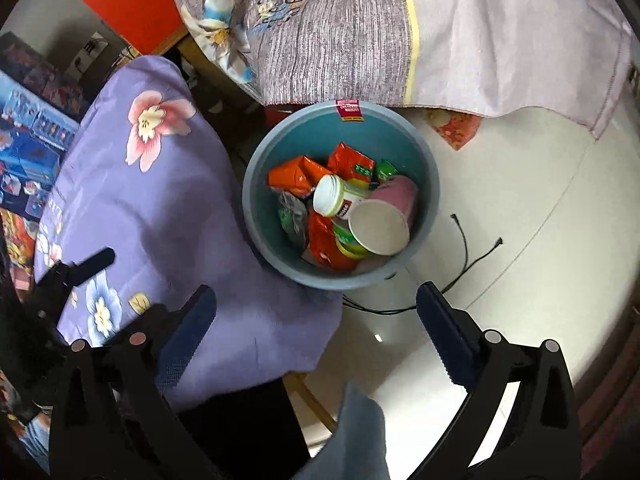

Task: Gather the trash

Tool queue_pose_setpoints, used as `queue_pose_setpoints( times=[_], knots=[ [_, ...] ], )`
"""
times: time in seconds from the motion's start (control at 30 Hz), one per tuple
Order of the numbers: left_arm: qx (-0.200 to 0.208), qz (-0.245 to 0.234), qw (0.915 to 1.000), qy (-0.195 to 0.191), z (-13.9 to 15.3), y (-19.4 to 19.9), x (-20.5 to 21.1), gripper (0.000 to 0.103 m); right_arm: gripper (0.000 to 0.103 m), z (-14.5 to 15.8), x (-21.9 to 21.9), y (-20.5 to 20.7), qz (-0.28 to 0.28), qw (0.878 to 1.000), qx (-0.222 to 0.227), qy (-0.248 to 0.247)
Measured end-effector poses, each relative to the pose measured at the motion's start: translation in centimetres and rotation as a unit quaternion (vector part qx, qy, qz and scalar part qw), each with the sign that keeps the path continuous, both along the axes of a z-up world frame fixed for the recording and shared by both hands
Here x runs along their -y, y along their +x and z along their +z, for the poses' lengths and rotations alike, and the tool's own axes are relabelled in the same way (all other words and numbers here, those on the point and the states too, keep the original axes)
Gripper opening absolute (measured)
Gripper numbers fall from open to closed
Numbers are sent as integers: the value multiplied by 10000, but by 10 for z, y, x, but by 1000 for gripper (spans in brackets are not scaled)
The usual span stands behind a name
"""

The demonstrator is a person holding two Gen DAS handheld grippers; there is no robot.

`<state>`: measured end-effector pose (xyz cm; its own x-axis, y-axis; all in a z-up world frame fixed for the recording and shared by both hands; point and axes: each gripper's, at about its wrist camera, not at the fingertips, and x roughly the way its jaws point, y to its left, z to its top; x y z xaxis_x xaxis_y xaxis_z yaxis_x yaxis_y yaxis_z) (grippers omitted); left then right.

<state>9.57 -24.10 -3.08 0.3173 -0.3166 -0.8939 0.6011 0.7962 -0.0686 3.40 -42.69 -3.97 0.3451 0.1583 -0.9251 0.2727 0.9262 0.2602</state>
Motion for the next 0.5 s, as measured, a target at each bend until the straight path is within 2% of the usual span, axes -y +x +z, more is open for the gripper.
queue_pose_setpoints(
  times=[0.2, 0.33, 0.5],
  knots=[
    [176, 82, 9998, -63, 11, -20, -19, 99, 96, 14, -20, -26, 76, 9995, 154, -270],
    [112, 147, 9997, -156, 14, -30, -33, 99, 96, 23, -35, -39, 179, 9987, 271, -392],
    [233, 214, 9994, -154, 18, -45, -43, 99, 96, 29, -51, -53, 301, 9974, 334, -556]
  ],
)
